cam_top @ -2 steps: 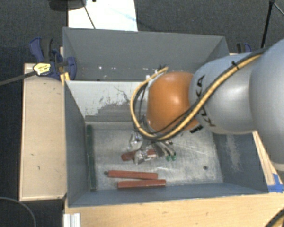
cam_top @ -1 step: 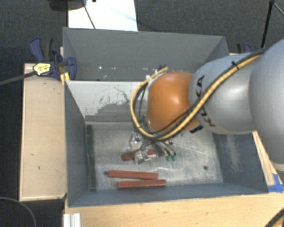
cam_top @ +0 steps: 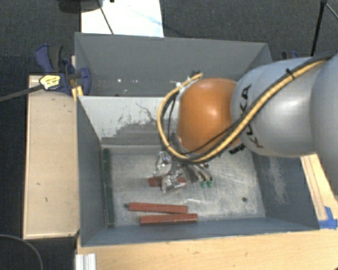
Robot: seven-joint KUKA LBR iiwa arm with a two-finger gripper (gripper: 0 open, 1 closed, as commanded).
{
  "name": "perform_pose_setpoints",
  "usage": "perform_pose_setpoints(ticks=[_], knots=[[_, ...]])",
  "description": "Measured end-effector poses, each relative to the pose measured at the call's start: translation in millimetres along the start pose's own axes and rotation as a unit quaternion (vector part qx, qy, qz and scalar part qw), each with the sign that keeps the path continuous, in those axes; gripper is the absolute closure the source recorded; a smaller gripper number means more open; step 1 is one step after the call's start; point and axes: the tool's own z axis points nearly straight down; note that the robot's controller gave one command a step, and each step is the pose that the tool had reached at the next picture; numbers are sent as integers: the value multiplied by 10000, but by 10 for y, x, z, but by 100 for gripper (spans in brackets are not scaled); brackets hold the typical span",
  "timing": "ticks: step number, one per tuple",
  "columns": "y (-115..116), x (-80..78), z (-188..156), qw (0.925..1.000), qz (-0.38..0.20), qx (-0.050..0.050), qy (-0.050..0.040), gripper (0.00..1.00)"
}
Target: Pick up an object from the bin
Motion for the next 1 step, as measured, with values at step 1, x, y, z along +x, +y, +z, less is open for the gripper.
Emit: perform_pose_setpoints(ticks=[1], knots=[[-24,99,-515,9999,-99,2,24,100]])
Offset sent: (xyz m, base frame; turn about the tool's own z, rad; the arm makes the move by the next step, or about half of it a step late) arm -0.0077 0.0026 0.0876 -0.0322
